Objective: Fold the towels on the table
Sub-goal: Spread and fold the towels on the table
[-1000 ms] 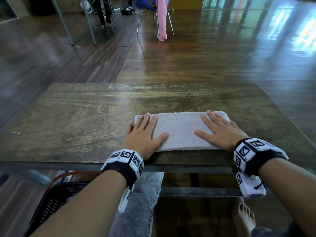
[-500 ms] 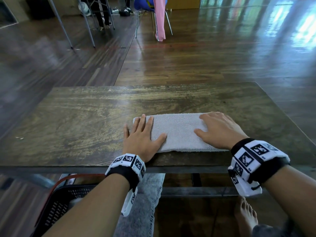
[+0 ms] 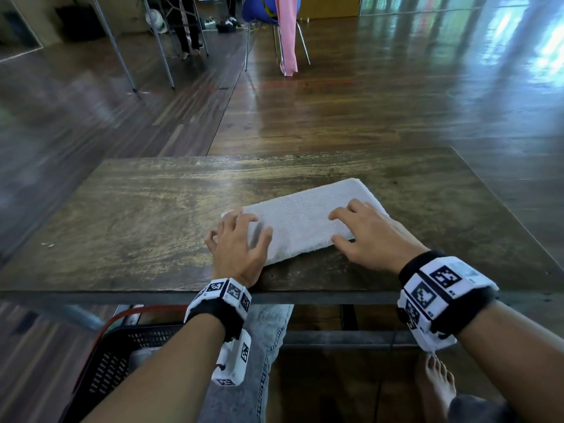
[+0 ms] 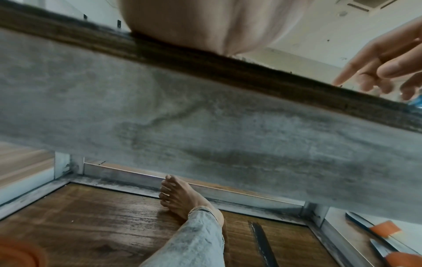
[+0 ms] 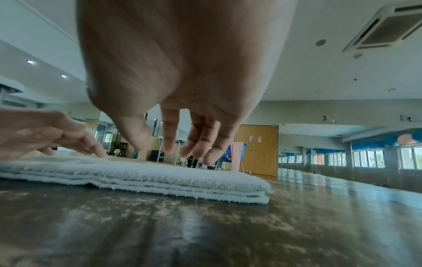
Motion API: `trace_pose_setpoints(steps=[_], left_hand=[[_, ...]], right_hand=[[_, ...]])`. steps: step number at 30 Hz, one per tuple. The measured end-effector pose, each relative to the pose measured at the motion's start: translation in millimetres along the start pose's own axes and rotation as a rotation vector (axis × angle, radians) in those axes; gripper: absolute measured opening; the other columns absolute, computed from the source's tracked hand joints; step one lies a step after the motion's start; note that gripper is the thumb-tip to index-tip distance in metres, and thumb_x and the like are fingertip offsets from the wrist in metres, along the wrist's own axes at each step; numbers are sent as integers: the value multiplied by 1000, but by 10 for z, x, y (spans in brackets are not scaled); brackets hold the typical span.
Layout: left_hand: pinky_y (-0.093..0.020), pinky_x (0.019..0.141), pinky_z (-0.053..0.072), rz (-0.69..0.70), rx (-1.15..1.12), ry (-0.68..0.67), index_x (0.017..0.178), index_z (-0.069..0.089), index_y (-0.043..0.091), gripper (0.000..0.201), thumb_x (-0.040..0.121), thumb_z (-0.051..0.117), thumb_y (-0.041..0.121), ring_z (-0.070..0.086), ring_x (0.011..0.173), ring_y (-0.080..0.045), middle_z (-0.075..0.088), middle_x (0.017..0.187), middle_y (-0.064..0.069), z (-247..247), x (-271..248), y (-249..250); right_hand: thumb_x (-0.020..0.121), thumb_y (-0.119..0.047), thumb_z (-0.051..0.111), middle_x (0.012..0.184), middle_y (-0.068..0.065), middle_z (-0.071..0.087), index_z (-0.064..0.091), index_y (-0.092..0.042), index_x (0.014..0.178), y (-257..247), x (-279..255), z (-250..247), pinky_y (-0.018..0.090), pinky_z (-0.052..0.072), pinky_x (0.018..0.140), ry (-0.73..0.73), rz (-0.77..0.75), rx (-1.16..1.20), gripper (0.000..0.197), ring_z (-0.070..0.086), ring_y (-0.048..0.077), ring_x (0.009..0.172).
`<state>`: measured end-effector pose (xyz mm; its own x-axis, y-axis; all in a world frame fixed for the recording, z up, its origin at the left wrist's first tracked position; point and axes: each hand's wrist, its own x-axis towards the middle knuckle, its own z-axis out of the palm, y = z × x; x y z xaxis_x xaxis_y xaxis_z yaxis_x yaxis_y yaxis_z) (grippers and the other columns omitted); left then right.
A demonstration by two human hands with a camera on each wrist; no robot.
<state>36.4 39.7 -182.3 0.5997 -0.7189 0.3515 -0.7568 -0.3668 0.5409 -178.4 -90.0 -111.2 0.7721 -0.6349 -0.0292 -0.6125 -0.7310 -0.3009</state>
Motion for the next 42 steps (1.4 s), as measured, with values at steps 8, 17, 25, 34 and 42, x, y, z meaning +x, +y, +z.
trace_pose_setpoints(steps=[8, 17, 25, 34, 42], left_hand=[[-57, 104, 25, -11, -156, 38, 88, 66, 39, 43, 83, 31, 64, 54, 110, -10, 66, 108, 14, -5, 37, -18], [-40, 87, 23, 84, -72, -31, 89, 69, 36, 46, 82, 34, 65, 46, 103, -5, 58, 100, 18, -1, 18, -1], [-45, 76, 52, 39, -231, -37, 89, 70, 19, 20, 85, 52, 28, 56, 81, -21, 58, 89, 1, -1, -5, 1], [-41, 76, 49, 123, -109, -188, 94, 58, 38, 28, 74, 42, 27, 49, 78, -9, 53, 88, 11, -33, 20, -9], [-46, 82, 50, 150, -133, -184, 99, 59, 40, 15, 85, 63, 45, 51, 81, -6, 54, 86, 12, -21, 64, -48]], right_hand=[[95, -54, 50, 145, -3, 43, 37, -29, 151, 116, 12, 192, 43, 40, 110, -95, 72, -160, 62, 43, 21, 134], [93, -40, 52, 147, -5, 34, 33, -36, 150, 142, 37, 237, 42, 37, 113, -58, -71, -34, 60, 36, 19, 136], [91, -31, 44, 157, 2, 32, 31, -39, 152, 123, 88, 194, 46, 25, 119, 2, 94, -164, 62, 25, 24, 145], [66, -82, 65, 162, -5, 12, 20, -50, 152, 133, -56, 230, 45, 18, 122, -275, -78, -99, 103, 6, 20, 151], [77, -59, 69, 143, -10, 54, 60, -43, 126, 156, -5, 57, 38, 20, 119, -96, -150, -204, 52, 54, 14, 127]])
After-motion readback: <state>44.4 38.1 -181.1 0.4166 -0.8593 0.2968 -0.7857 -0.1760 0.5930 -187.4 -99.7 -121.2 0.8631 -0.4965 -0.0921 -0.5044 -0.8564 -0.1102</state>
